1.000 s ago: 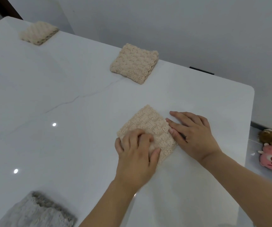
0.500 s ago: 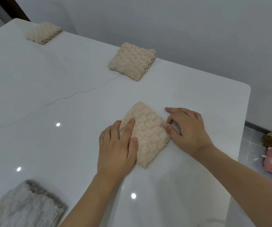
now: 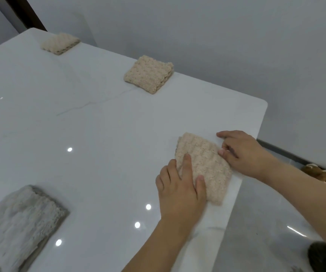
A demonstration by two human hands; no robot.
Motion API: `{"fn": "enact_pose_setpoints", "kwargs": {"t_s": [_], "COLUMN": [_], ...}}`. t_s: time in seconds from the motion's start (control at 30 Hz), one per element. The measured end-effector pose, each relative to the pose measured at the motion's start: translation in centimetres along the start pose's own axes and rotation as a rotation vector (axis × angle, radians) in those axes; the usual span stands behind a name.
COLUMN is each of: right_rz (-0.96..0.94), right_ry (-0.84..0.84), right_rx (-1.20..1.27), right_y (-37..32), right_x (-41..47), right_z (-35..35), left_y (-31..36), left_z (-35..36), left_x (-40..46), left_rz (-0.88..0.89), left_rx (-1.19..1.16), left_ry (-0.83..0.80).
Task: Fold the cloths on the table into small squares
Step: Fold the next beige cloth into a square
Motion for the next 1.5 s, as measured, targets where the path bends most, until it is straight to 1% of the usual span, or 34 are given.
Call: {"fn": "enact_pose_setpoints", "kwargs": {"t_s": [0.1, 0.3, 0.4, 0.47, 0.53, 0.6, 0.63, 0.77, 1.2, 1.5], "right_rz": [0.022, 0.064, 0.047, 0.014, 0.009, 0.039, 0.061, 0.097, 0.086, 0.084], "right_ry": [-0.013, 0.005, 0.146, 0.175, 0.104, 0.019, 0.005, 0.026, -0.002, -0.029], "right_rx": [-0.075, -0.177, -0.09, -0.006, 0.022, -0.031, -0.062, -0.096, -0.127, -0.134], "right_y": [0.7, 0.1, -0.9, -2.0, -3.1, -3.6, -3.4, -3.1, -2.9, -3.0], "right_x": [-1.8, -2.4, -2.1, -1.8, -1.5, -1.5, -1.6, -1.7, -1.6, -1.5], "right_z": [-0.9, -1.1, -1.3, -0.7, 0.9, 2.8, 3.5, 3.8, 4.1, 4.3], "left_y": [1.6, 1.8, 1.7, 0.9, -0.6, -2.2, -2.7, -2.9, -2.9, -3.0], "left_z": [0.1, 0.4, 0.0, -0.6, -1.2, -1.1, -0.7, 0.1, -0.1, -0.2], "left_x": [-0.7, -0.7, -0.6, -0.2, 0.7, 1.4, 1.7, 1.6, 1.7, 1.8], "left_rz": [0.023, 0.058, 0.082, 0.12, 0.137, 0.134, 0.139, 0.147, 0.119, 0.124], "left_rx": [0.021, 0.068, 0.049, 0.022, -0.001, 0.008, 0.022, 0.035, 0.064, 0.052], "left_ry": [0.013, 0.043, 0.048, 0.066, 0.085, 0.063, 0.041, -0.006, -0.03, -0.007]}}
Point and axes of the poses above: each hand's wrist, its own x-axis towards the middle knuckle, its own z-axis out of the palm, y = z × x, the point moved 6 cm from there along x, towards the middle knuckle, and after that the axes turned 12 degrees about x, right-handed, at the moved point
